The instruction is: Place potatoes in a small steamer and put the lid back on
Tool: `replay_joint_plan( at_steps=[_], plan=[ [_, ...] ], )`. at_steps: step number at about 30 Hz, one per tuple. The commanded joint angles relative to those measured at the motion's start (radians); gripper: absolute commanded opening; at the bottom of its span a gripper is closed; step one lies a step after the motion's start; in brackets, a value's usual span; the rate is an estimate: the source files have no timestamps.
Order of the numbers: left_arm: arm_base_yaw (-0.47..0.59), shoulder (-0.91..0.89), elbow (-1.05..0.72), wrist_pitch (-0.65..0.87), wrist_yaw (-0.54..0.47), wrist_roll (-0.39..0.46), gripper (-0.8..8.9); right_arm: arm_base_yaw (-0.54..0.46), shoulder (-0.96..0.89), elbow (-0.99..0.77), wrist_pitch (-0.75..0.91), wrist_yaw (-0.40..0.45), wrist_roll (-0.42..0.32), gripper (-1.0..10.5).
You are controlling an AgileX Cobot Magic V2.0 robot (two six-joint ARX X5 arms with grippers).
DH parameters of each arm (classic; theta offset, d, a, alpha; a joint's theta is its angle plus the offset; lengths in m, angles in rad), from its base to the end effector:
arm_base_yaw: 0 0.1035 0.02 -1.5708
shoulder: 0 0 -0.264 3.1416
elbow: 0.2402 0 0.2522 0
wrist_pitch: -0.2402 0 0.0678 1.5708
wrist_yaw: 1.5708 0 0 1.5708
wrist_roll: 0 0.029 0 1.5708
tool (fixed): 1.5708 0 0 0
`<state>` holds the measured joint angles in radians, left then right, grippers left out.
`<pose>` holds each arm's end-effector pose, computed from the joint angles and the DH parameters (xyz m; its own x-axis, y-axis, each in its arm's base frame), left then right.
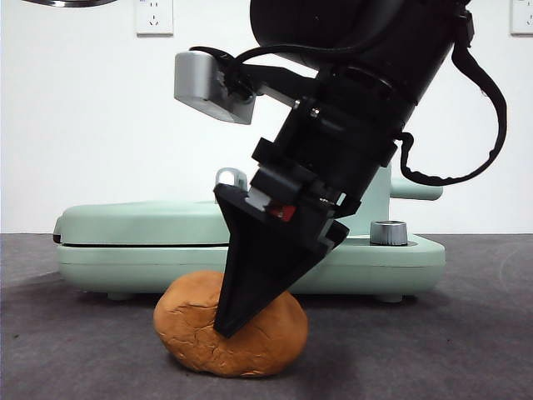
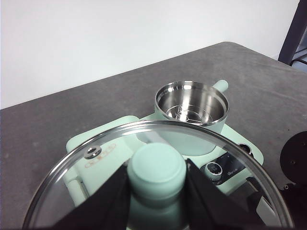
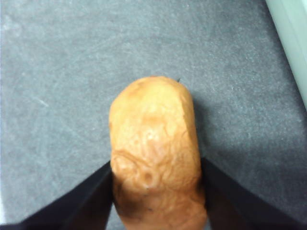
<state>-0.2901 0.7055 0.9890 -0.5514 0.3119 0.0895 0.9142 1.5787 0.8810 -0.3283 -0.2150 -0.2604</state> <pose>0.1215 -0.0455 0.3756 0.7917 -0.5566 -0.2519 0.5763 0.8173 0.0053 0.1771 0.2399 0.1739 0.1401 0.5313 -0.8355 -0.9474 0.3172 0.0429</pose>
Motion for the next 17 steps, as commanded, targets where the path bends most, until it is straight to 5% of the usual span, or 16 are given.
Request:
replay_joint_plan(
  at_steps=[1, 6, 10, 17],
  plan=[
    [0.002, -0.001, 0.017, 0.035, -0.002, 0.003, 0.15, 0.011, -0.016, 0.019, -0.008, 0.006, 0.033, 1.8],
    [0.002, 0.0, 0.017, 0.07, -0.002, 0.003, 0.14, 0.008, -0.237, 0.06, -0.196, 0.05, 0.135, 1.8],
    [0.002, 0.0, 0.017, 0.076, -0.002, 0.002, 0.15, -0.053, -0.31, 0.34, -0.568, 0.101, 0.204, 1.8],
    [0.002, 0.0, 0.017, 0.088, -0.002, -0.005, 0.14, -0.217, -0.183, 0.724, -0.654, 0.174, 0.207, 1.8]
  ],
)
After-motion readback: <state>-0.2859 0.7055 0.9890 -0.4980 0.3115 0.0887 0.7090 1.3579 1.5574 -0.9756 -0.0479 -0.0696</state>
